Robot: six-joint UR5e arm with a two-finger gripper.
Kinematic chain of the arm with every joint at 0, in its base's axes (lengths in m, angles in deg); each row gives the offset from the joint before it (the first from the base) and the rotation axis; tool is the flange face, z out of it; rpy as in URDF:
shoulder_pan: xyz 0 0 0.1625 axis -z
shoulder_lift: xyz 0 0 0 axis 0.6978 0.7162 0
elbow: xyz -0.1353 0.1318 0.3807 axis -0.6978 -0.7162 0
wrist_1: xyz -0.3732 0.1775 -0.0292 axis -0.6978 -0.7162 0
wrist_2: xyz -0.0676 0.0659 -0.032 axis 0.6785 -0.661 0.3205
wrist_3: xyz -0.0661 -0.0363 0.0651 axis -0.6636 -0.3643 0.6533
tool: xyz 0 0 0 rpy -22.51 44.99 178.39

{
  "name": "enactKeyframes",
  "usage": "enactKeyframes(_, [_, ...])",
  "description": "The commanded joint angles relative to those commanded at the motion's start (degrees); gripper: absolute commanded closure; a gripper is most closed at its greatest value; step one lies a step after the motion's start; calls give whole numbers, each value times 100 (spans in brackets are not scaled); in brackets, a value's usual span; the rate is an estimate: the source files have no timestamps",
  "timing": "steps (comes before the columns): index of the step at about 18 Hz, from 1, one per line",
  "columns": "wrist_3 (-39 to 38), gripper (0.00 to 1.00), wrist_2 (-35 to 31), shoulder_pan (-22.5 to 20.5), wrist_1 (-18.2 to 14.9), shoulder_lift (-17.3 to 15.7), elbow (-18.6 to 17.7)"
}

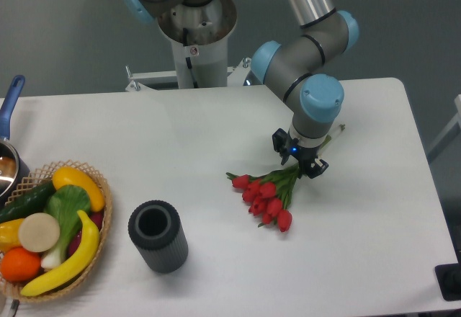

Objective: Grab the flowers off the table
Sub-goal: 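Close the gripper on the tulip stems, then lift the gripped tulip bunch up off the table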

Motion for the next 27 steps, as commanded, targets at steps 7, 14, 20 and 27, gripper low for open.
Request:
enactKeyframes(7, [-237, 97, 9, 9, -9, -18, 44])
enactKeyframes(14, [-535, 97, 701, -17, -18, -307, 483])
enactKeyframes(20, [-1194, 100, 1335, -70, -18, -545, 913])
enactKeyframes(27, [-2082, 100, 2397, -158, -9, -554, 1590])
